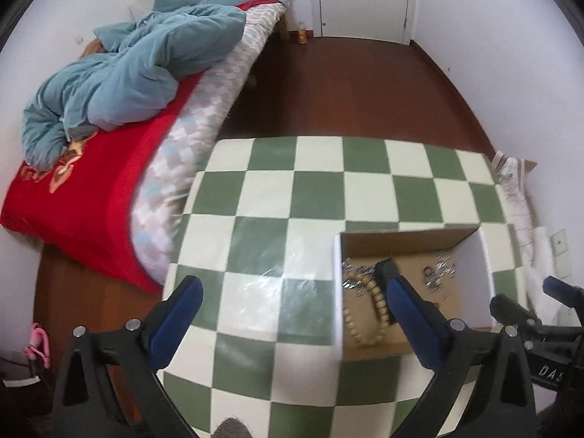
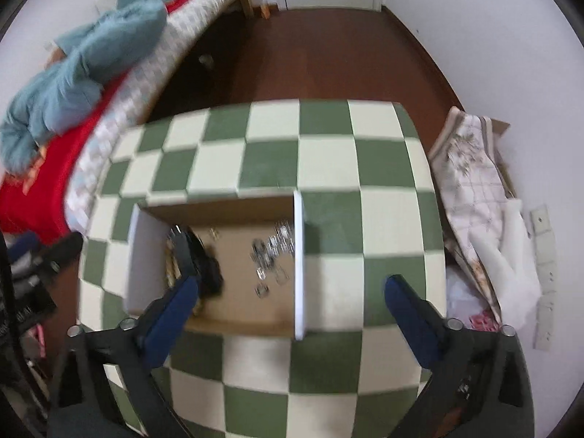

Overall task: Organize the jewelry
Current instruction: 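Open both tools and withdraw them from the box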

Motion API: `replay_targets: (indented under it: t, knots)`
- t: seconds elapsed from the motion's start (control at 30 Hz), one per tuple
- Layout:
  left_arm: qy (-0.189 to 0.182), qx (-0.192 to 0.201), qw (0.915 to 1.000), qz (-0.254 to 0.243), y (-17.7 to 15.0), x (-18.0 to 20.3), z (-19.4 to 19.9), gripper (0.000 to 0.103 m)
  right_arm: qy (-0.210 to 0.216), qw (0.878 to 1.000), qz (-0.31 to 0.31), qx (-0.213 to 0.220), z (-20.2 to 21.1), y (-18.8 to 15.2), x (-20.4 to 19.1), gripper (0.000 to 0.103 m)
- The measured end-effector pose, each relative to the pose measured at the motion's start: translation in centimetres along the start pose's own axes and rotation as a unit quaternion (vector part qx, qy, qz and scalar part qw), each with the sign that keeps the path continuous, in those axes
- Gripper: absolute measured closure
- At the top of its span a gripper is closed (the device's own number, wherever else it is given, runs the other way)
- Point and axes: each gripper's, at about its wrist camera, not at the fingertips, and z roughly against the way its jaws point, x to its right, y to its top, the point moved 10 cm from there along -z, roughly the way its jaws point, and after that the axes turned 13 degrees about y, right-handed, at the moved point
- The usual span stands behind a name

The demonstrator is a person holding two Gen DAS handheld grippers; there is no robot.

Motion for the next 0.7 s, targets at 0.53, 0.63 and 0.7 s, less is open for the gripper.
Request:
replay_targets:
  t: [0.53,0.63,0.7]
  knots:
    - [-0.009,0.034,0.9989,0.030,-4.6,-2.3,7.1,0.000,-0.045,0.997,0.004,0.055,7.0,-5.4,-1.0,0.000]
    - [-0.011,0.055,0.9978,0.035,-5.2,-3.0,10.1,0.000,-0.044,0.996,0.009,0.076,9.8,-6.2,-1.8,0.000]
    - [-0.012,0.065,0.9970,0.040,-5.5,-3.6,11.6,0.000,-0.044,0.995,0.012,0.093,12.1,-6.8,-2.4,0.000]
